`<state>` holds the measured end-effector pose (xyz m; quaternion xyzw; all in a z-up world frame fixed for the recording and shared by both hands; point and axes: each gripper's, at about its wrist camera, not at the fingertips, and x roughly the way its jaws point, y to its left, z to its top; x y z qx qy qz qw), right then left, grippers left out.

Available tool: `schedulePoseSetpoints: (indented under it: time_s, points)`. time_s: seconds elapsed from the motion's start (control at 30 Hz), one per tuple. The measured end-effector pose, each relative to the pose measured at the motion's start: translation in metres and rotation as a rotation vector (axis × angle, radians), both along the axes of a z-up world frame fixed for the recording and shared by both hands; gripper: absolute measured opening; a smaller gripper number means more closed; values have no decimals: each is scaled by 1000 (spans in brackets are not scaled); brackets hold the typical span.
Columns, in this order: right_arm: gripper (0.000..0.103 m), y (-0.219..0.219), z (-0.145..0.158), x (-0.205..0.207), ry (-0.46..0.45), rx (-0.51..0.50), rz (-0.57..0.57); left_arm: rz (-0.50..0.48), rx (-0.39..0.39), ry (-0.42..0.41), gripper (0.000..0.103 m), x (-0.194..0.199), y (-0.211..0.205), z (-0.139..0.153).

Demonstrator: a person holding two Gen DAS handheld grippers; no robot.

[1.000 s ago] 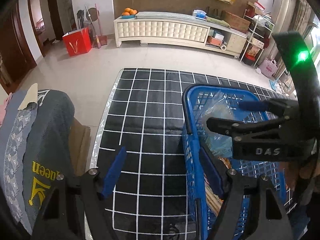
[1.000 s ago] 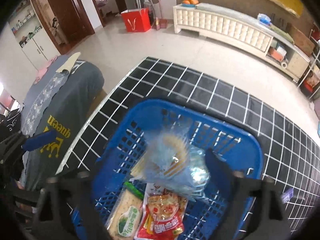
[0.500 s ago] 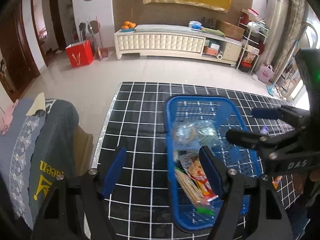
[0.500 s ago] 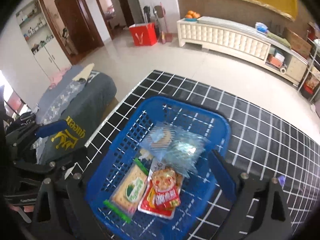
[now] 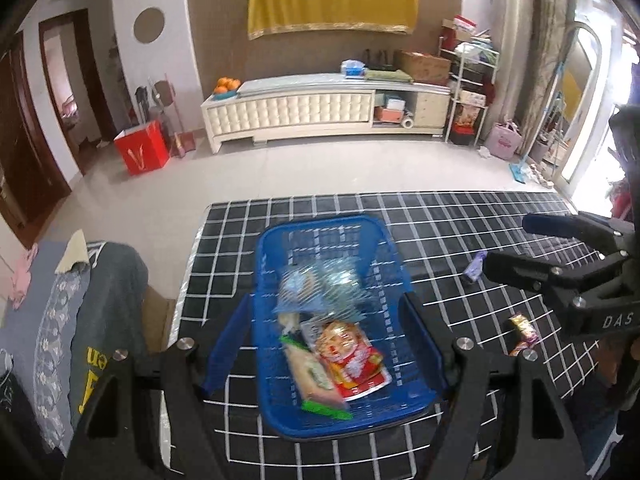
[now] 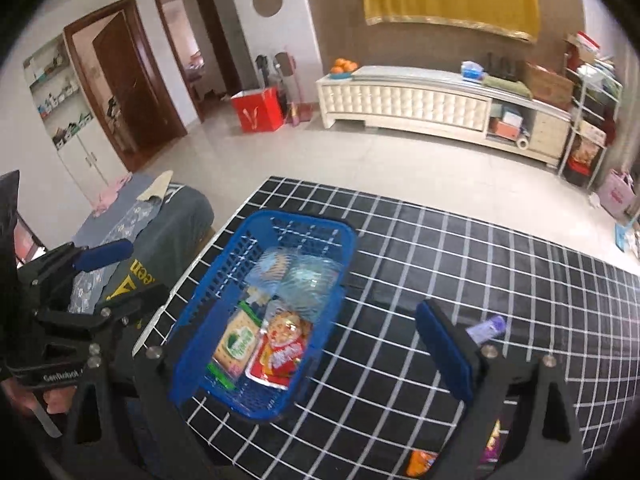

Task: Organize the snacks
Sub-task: 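Move both tools back over the snacks left on the mat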

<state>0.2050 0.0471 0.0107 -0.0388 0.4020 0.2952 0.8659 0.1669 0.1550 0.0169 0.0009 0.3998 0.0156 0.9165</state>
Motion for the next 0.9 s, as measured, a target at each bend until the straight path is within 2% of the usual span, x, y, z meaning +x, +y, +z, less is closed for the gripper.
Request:
schedulePoseSetpoints:
  time_s: [0.2,0.53,0.63,0.73,0.9]
  points:
    - [97,-56,11,-7,-10,10,-59,-66,-20,-21,73,6,-47,6]
    - [97,-141,-1,-5,3,-11,-192,-236,39,24,73,29,-146,-18]
    - [97,-166,-16,-5,25,-18,-228,-284,64,32,73,30,-173,-31]
    - [97,-184,-41,-2,90,-48,-249,-322,63,33,73,29,-194,-48]
    - [97,-204,-86,3,220,-78,-260,-311,18,132,73,26,-215,-89]
